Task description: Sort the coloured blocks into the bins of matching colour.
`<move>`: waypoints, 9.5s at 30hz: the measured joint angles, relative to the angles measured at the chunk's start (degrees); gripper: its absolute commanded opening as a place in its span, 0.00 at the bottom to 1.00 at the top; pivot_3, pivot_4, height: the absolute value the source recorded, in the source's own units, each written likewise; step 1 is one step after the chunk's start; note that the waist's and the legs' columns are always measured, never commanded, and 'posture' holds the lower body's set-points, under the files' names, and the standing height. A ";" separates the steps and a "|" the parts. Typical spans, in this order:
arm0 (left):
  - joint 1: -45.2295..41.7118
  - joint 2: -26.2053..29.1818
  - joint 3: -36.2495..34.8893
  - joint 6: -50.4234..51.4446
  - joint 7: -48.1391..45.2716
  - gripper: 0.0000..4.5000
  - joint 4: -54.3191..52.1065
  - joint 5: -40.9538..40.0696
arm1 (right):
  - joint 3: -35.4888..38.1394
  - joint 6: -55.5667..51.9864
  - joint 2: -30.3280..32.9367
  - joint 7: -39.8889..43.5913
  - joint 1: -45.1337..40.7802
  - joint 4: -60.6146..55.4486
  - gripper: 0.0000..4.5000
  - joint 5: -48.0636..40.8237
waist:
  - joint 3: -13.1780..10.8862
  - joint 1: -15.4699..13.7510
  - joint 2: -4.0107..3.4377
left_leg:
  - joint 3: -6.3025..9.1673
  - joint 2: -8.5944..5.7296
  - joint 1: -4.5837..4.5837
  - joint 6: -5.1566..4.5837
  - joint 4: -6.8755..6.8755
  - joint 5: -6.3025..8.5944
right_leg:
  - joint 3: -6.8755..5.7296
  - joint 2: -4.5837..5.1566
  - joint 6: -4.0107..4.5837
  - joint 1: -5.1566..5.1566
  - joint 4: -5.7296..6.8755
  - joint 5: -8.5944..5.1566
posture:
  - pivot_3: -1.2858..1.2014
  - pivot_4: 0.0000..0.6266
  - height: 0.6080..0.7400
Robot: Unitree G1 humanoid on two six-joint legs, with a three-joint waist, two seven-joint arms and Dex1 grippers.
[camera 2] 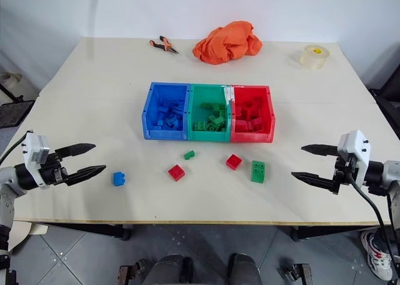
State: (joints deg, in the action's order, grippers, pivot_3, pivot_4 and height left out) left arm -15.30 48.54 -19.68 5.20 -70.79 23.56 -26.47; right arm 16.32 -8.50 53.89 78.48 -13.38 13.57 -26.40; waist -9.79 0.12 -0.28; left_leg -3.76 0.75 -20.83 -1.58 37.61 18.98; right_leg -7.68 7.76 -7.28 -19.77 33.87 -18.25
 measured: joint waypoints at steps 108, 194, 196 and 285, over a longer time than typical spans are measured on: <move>-2.83 -10.97 7.75 3.39 -0.28 1.00 -13.78 -2.71 | -14.66 -9.46 -17.46 -16.38 -8.23 -16.78 0.99 2.06 | 0.09 0.22 0.17 | 0.08 -0.06 -0.35 -0.02 0.34 0.02 | 0.13 -0.16 0.02 -0.53 0.83 -0.01 | 0.52 0.24 1.00; 9.53 -9.06 1.95 6.42 5.34 1.00 -26.72 -4.11 | -7.76 -0.37 -2.76 2.09 -2.64 -7.54 0.99 1.74 | 0.05 0.09 0.10 | 0.12 0.19 -0.12 0.05 0.33 0.11 | 0.40 0.01 0.04 0.08 -0.04 -0.02 | 0.52 0.24 1.00; 12.36 -9.47 2.38 8.20 8.10 1.00 -32.26 -4.10 | -9.00 0.08 -3.99 3.72 -3.51 -7.60 0.99 0.72 | 0.05 -0.13 0.10 | 0.22 0.14 -0.13 0.04 0.34 0.11 | 0.40 0.07 0.04 0.14 -0.05 -0.02 | 0.52 0.24 1.00; -43.55 -49.01 20.95 -22.73 30.72 1.00 29.85 19.51 | -0.74 -3.36 -10.07 -13.71 2.97 -19.77 1.00 -5.46 | 0.02 -2.61 0.13 | -0.02 -0.12 -0.26 -0.20 0.53 0.03 | -0.06 -0.27 -0.22 0.08 -0.09 0.11 | 0.52 0.24 1.00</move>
State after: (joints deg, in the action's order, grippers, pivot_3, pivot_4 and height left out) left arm -58.85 -0.47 1.27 -17.53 -40.07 53.41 -6.96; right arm 15.58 -11.86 43.83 64.77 -10.40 -6.20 -31.86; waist -9.76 -2.50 -0.15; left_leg -3.78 0.63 -21.09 -1.77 38.14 19.01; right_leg -7.74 7.49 -7.50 -19.69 33.78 -18.14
